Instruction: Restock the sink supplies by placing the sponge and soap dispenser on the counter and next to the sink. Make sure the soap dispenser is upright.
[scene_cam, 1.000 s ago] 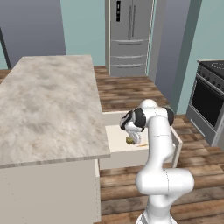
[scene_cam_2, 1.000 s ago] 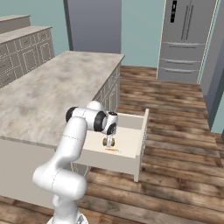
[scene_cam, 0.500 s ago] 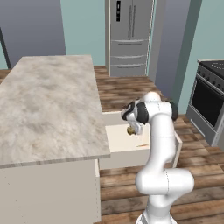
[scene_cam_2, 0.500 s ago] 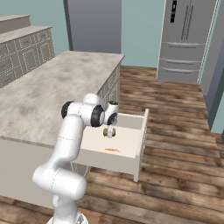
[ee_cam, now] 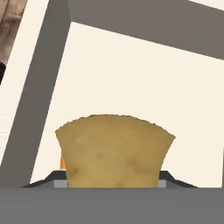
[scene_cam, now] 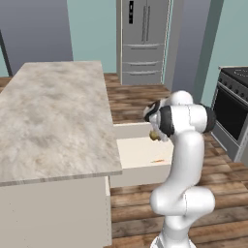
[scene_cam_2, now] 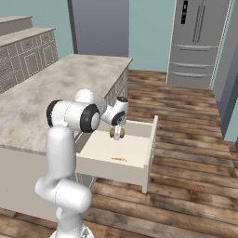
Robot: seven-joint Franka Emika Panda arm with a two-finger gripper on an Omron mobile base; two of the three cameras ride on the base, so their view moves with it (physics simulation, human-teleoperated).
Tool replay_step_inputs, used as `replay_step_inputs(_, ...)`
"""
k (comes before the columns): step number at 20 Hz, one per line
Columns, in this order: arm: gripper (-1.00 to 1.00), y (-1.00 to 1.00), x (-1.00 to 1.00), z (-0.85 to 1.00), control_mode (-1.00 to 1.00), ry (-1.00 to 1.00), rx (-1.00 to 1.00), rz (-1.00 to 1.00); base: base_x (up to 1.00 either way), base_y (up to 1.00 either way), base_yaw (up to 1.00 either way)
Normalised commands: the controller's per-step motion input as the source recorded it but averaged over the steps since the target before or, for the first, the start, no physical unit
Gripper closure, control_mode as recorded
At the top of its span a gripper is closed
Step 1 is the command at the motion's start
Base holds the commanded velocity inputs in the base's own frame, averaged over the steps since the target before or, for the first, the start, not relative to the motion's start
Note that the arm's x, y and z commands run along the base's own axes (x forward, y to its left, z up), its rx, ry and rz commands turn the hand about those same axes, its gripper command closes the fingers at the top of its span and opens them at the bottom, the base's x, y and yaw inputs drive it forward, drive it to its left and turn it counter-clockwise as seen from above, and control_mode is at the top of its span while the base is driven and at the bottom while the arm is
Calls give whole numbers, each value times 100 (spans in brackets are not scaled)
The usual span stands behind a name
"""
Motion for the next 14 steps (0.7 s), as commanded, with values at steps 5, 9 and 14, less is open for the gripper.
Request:
replay_step_inputs(5,100,-1,-100,100,-100,-4,5,-14,0,0,0)
replay_step_inputs(9,100,0,-100,100,-100,0,8,-25,0,0,0)
replay_step_inputs(14,100,11,-99,99,-100,0,12,-43,0,0,0)
